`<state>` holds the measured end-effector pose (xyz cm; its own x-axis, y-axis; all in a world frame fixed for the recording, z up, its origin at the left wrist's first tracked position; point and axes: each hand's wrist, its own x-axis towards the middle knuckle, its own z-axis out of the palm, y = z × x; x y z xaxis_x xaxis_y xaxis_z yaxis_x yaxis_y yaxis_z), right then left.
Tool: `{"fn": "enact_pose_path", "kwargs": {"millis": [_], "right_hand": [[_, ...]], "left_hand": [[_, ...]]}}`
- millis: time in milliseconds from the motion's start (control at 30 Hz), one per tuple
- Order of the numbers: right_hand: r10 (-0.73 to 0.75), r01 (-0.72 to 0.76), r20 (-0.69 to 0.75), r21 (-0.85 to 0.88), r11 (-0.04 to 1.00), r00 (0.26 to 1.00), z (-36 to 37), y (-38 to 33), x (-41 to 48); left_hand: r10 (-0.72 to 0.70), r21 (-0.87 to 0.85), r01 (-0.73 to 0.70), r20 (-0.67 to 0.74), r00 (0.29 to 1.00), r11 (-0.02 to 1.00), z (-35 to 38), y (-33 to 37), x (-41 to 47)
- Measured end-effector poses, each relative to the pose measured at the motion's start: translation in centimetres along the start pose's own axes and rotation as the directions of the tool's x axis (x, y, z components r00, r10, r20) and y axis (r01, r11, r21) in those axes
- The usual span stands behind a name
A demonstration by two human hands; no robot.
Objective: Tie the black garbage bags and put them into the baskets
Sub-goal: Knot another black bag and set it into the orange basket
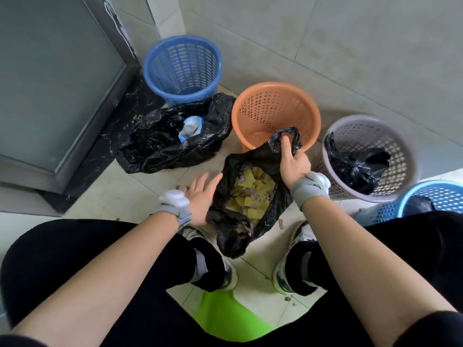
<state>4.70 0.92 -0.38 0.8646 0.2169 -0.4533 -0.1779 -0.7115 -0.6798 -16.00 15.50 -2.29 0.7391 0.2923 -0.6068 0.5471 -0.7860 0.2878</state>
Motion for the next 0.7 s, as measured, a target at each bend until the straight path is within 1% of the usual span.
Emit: {"fn": "enact_pose_path", "kwargs": {"millis": [67, 133, 200, 267, 333, 433, 467, 500, 533, 567, 600, 633, 667, 700], "right_hand": [[-0.008, 0.008, -0.016, 0.013, 1.000, 1.000, -0.3, -0.1, 0.1], [-0.008, 0.008, -0.027, 0.011, 1.000, 1.000, -0.5, 0.1, 0.5], [-0.005, 0.005, -0.047, 0.008, 1.000, 0.999, -0.7, 0.1, 0.7], [0.008, -0.006, -0.067, 0.031, 1.000, 0.998, -0.8, 0.2, 0.9], [0.019, -0.013, -0.084, 0.067, 0.998, 0.996, -1.0, 0.5, 1.0], [0.029, -0.015, -0.091, 0.151, 0.988, 0.995, -0.9, 0.9, 1.0], [0.032, -0.014, -0.088, 0.200, 0.980, 0.996, -0.8, 1.1, 0.9], [0.033, -0.011, -0.085, 0.247, 0.969, 0.996, -0.7, 1.2, 0.9], [0.025, -0.002, -0.078, 0.277, 0.961, 0.997, -0.7, 1.3, 0.8], [0.006, 0.014, -0.071, 0.283, 0.959, 0.997, -0.6, 1.4, 0.7], [-0.022, 0.040, -0.065, 0.277, 0.960, 0.998, -0.6, 1.4, 0.7], [-0.059, 0.072, -0.054, 0.267, 0.961, 0.997, -0.7, 1.4, 0.7], [-0.101, 0.105, -0.027, 0.238, 0.966, 0.994, -0.7, 1.6, 0.8], [-0.150, 0.145, 0.011, 0.187, 0.972, 0.989, -0.6, 1.7, 0.8]], "left_hand": [[0.071, 0.015, -0.071, -0.014, 0.997, 0.997, 0.5, 0.3, -0.4], [0.112, 0.048, -0.113, 0.028, 0.993, 0.992, 0.8, 0.1, -0.7], [0.204, 0.078, -0.210, 0.069, 0.976, 0.975, 0.8, 0.8, -1.3], [0.285, 0.097, -0.292, 0.078, 0.955, 0.951, 1.2, 1.5, -1.6], [0.355, 0.093, -0.357, 0.043, 0.934, 0.929, 1.8, 2.5, -1.7], [0.468, 0.071, -0.464, -0.063, 0.881, 0.883, 3.0, 3.8, -1.6], [0.472, 0.013, -0.472, -0.076, 0.878, 0.881, 3.3, 4.3, -1.3], [0.438, -0.116, -0.443, -0.066, 0.896, 0.889, 3.6, 4.7, -0.8], [0.360, -0.346, -0.353, -0.046, 0.932, 0.869, 3.6, 5.3, -0.5], [0.228, -0.619, -0.206, -0.044, 0.973, 0.758, 3.2, 6.0, -0.3], [0.066, -0.833, -0.080, -0.052, 0.996, 0.547, 2.4, 6.4, -0.1], [-0.095, -0.953, -0.020, -0.051, 0.994, 0.303, 1.7, 6.6, 0.3], [-0.217, -0.995, -0.001, -0.023, 0.976, 0.100, 0.9, 6.6, 0.8], [-0.289, -0.998, -0.007, 0.013, 0.957, -0.068, -0.1, 6.3, 1.2]]}}
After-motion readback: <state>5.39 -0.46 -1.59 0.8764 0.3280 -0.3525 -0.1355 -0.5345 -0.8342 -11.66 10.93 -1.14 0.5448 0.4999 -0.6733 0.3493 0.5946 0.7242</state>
